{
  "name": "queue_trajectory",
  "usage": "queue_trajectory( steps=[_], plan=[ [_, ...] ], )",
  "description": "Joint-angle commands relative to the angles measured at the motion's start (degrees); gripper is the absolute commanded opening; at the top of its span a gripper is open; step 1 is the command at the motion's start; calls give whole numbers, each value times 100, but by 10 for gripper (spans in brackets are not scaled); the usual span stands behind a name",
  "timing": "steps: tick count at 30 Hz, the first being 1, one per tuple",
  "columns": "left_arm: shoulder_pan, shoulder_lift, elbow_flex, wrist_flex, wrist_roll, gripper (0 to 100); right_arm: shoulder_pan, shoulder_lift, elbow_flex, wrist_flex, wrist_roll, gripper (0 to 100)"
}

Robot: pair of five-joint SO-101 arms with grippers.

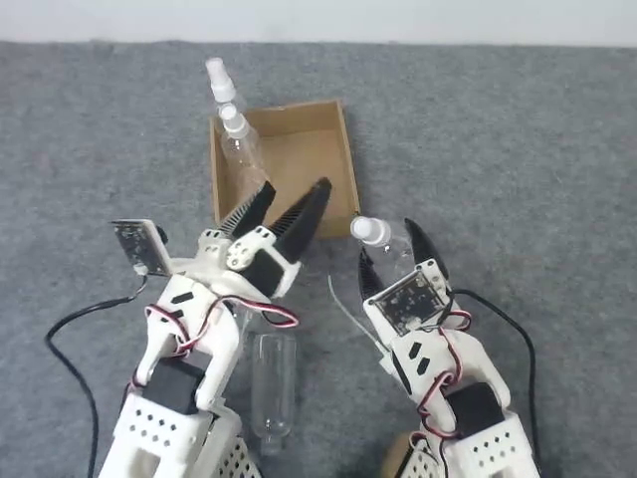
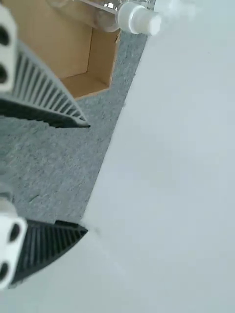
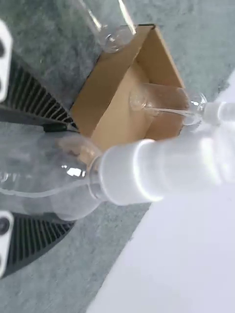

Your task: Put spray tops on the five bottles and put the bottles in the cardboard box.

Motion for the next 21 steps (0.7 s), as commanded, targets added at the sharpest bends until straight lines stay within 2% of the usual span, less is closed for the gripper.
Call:
queue_trajectory(
  steps=[1, 10, 18, 21],
  plan=[
    [-97, -79, -286, -246, 35, 287, 31, -127, 123, -409, -334, 181],
    [-97, -53, -277, -255, 18, 287, -4, -127, 114, -927, -1327, 183],
    [-97, -35, -268, -255, 9, 287, -725, -127, 114, -1059, -1705, 184],
    [-79, -26, -259, -255, -246, 287, -840, -127, 114, -1068, -1943, 184]
  ],
)
